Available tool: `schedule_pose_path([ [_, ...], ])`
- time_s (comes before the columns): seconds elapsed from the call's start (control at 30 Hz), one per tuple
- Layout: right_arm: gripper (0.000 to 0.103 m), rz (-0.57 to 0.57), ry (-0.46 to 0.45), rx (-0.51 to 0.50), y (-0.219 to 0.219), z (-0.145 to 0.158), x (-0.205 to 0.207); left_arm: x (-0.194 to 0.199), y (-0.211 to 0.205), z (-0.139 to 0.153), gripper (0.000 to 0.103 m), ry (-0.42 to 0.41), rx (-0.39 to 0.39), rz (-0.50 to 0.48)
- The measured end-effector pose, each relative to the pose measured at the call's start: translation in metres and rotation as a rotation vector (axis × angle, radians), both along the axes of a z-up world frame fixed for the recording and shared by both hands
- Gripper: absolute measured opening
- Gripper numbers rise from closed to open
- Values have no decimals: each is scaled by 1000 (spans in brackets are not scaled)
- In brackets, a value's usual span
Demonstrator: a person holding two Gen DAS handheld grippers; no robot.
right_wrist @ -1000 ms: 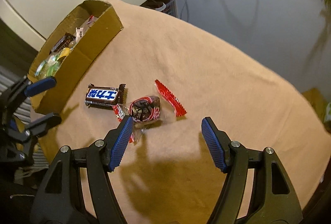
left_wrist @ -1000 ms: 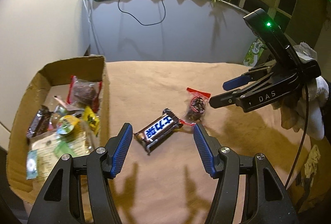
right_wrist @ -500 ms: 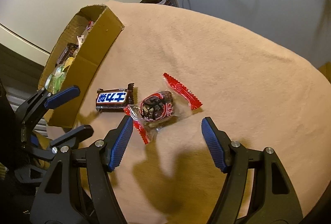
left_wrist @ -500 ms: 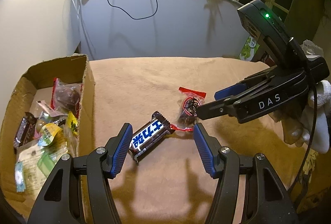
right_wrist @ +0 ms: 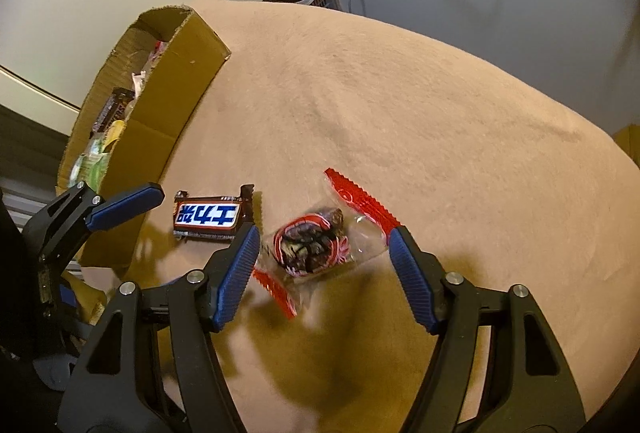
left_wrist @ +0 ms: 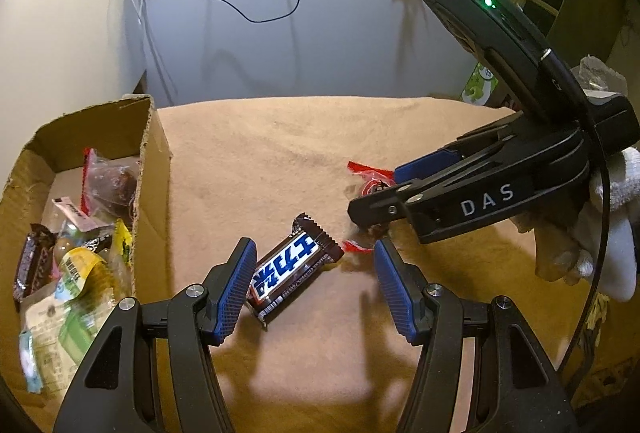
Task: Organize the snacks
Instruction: 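Grasp the blue-labelled chocolate bar with left gripper while right grasps red candy bag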
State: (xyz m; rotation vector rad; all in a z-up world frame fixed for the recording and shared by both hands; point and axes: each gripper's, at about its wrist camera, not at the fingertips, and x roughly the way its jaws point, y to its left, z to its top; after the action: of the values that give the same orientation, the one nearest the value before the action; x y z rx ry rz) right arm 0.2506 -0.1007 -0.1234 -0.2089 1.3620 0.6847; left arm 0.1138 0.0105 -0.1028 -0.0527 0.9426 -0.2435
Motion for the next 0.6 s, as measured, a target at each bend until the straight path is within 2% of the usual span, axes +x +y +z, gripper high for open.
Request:
schedule_pose_path([
  [0.1,58,9,1,-14,5,-3,3,6,-2,-2,61,9,15,-12],
  [0.4,43,60,-42,-85,7,-9,5,24,-6,-16,61,43,34,-18],
  [0.6,41,62,-61,-119,-10,-9,8,30,-9,-25,61,77,61,-17],
])
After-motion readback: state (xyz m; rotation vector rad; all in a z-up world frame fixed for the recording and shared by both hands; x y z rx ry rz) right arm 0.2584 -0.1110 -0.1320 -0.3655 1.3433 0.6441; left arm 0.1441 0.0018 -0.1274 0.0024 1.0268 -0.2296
